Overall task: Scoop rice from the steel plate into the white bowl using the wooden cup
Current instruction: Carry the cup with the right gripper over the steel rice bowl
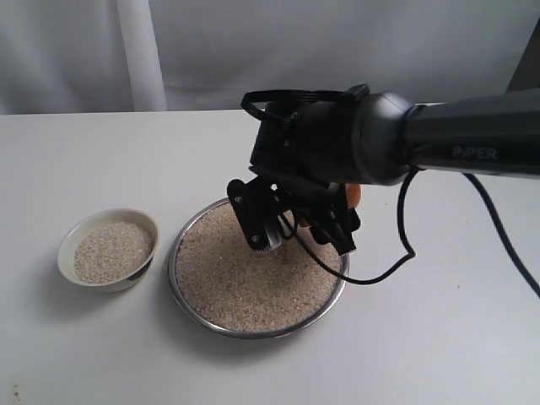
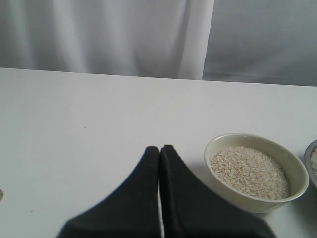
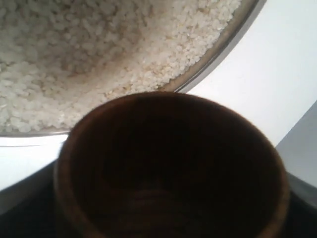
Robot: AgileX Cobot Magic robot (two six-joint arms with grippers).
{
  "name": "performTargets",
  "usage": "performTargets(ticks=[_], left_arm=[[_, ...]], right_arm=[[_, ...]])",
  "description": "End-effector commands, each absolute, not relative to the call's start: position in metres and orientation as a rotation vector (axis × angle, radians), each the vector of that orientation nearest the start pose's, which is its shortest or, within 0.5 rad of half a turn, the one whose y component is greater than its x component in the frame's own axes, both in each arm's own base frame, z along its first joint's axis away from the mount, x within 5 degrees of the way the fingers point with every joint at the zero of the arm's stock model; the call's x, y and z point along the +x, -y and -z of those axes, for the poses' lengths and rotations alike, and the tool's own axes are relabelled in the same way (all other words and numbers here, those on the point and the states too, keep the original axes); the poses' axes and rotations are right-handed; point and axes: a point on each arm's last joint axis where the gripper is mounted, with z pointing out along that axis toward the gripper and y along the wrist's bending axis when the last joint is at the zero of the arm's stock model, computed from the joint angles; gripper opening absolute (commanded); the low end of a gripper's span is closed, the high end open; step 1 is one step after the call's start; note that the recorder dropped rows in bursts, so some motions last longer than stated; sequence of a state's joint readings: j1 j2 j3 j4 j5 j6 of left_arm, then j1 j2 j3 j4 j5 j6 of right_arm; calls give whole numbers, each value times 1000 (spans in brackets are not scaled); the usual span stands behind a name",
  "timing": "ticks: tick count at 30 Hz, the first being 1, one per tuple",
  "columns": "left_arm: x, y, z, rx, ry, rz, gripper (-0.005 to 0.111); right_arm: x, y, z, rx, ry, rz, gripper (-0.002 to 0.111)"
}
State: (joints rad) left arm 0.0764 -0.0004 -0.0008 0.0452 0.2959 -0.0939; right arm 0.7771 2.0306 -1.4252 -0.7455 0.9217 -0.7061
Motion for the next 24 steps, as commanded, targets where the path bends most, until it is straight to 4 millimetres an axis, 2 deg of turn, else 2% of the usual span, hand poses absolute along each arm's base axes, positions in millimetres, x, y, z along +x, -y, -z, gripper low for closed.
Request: performTargets(ticks=[1, 18, 24], left_arm=[[54, -5, -187, -118, -1764, -23, 0], [54, -5, -187, -118, -1764, -23, 0], [54, -5, -187, -118, -1764, -23, 0]], right_arm=[[329, -254, -176, -2352, -1633, 960, 0], [330, -260, -175, -2342, -1573, 921, 0], [329, -264, -169, -2378, -1528, 945, 0]])
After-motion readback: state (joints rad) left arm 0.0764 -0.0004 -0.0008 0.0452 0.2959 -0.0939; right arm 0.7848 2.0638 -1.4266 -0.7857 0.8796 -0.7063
